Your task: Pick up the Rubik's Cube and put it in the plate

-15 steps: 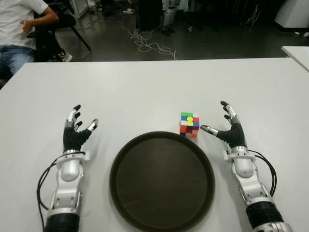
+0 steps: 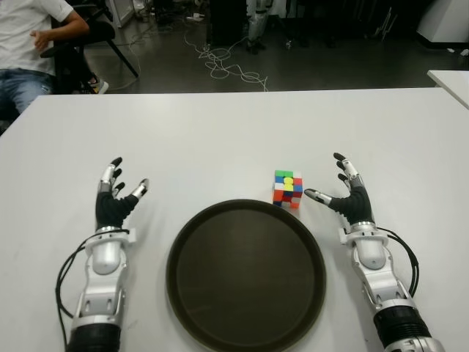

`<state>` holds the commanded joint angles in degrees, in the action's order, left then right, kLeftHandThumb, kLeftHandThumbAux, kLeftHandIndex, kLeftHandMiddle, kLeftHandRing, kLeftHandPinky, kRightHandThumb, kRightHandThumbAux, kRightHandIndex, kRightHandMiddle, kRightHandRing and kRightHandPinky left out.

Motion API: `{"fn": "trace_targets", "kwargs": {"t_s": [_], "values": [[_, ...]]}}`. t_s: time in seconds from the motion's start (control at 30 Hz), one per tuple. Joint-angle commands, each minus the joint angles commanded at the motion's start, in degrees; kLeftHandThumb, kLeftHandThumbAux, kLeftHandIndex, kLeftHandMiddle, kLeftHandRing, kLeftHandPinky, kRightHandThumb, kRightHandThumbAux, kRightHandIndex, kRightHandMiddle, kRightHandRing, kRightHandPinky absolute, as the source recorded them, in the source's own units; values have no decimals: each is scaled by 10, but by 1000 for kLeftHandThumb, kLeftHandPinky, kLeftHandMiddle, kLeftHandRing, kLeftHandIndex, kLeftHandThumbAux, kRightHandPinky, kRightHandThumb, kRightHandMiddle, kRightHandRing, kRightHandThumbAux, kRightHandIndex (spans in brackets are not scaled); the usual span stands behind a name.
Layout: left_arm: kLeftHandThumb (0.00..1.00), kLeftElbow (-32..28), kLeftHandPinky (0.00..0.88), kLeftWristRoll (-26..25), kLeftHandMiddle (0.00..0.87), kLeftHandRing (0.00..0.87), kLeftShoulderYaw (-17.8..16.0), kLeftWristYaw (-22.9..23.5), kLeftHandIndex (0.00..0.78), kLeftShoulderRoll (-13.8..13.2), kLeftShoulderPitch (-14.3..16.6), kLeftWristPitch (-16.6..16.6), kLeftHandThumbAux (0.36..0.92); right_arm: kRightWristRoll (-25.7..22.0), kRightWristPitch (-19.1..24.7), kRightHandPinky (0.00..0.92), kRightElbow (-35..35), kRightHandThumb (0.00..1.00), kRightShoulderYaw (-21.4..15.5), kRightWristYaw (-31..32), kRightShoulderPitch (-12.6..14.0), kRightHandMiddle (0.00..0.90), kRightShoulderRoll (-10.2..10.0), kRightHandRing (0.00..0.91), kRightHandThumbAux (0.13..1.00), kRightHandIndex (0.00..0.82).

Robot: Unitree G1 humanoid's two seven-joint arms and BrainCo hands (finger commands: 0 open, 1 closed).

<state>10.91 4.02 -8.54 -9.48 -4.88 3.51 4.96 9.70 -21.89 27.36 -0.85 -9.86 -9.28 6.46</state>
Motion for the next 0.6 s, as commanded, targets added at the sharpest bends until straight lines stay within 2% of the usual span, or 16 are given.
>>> {"fn": "trace_targets", "kwargs": {"t_s": [0.17, 0.6], "values": [[0, 0, 4, -6, 0, 0, -1, 1, 0, 2, 1, -1, 785, 11, 1, 0, -6, 0, 5, 3, 3, 0, 7, 0, 783, 0], [0, -14, 11, 1, 0, 0, 4, -1, 0, 0, -5, -9, 748, 52, -7, 0, -2, 0, 16, -18, 2, 0, 18, 0, 794, 0]]}}
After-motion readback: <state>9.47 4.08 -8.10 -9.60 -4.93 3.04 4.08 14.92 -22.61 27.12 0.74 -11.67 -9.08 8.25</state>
